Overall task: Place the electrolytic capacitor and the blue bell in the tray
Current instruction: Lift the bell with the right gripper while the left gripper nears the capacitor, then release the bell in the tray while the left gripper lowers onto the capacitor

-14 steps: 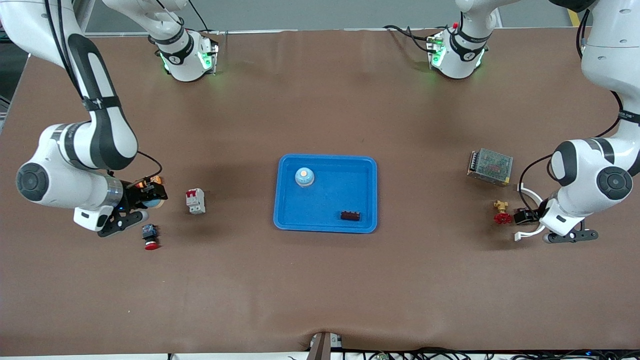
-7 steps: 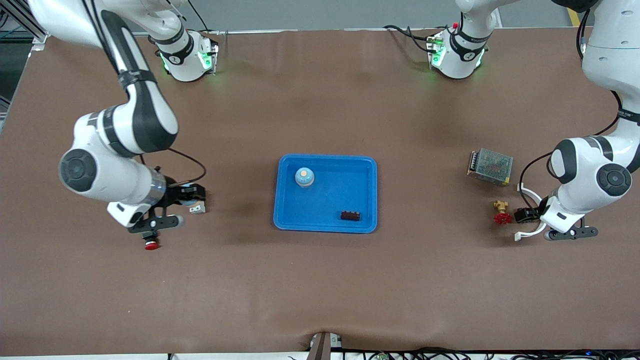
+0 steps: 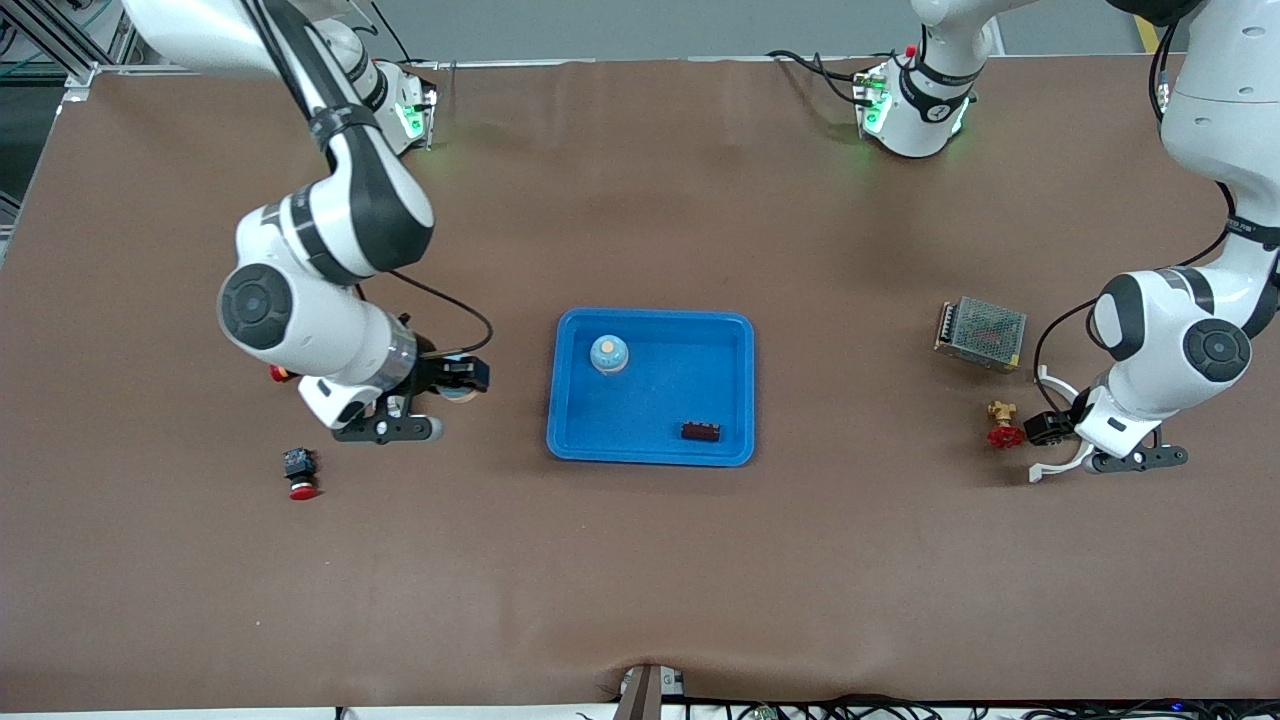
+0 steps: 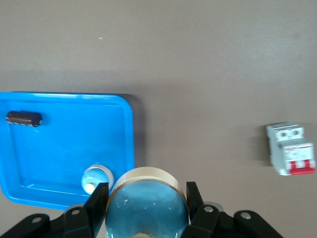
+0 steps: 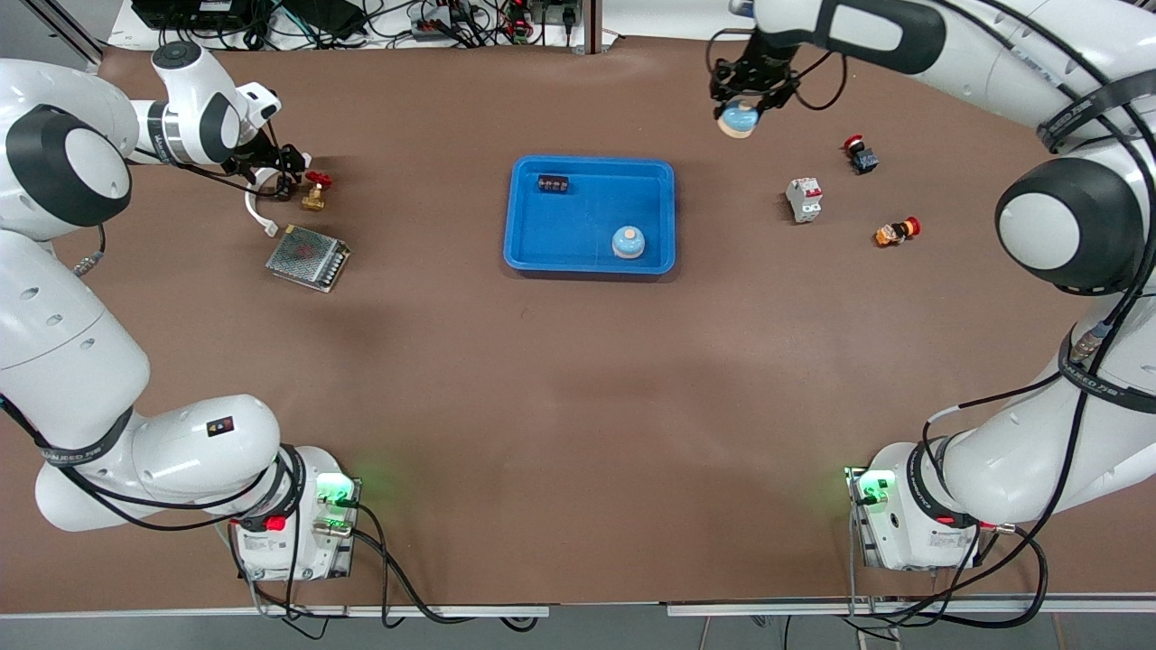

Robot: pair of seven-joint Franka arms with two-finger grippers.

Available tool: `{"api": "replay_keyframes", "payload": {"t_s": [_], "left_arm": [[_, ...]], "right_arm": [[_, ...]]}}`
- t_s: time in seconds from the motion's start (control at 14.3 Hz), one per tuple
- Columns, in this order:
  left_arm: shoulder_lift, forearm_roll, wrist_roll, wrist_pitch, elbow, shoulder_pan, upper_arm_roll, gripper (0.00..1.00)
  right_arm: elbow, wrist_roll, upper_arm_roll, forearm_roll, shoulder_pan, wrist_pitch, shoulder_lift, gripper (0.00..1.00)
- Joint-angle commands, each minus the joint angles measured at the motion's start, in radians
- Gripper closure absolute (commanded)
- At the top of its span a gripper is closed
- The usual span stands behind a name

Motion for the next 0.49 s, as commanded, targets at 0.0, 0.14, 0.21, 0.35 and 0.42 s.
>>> {"api": "replay_keyframes", "payload": {"t_s": [0.0,0.14,0.21,0.35,0.42], "left_arm": [[-0.020,0.016,0.008,0.020,-0.027,0.010,-0.008,0.00],[-0.020,0.016,0.008,0.020,-0.029,0.010,-0.008,0.00],[-0.020,0.016,0.008,0.020,-0.029,0.010,-0.008,0.00],[-0.019,0.016,0.008,0.020,-0.029,0.010,-0.008,0.00],[-0.014,0.016,0.008,0.020,-0.027,0.010,-0.008,0.00]], "right_arm": [[0.034,0.112,-0.012,0.013,0.066,0.038,0.044,0.32],[0.053,0.187,-0.015,0.011,0.112,0.069,0.070,0.32],[0.060,0.224,-0.015,0.001,0.133,0.086,0.085,0.32],[0.073,0.298,-0.015,-0.050,0.170,0.121,0.113,0.32],[0.076,0.328,-0.015,-0.070,0.182,0.126,0.127,0.32]]}}
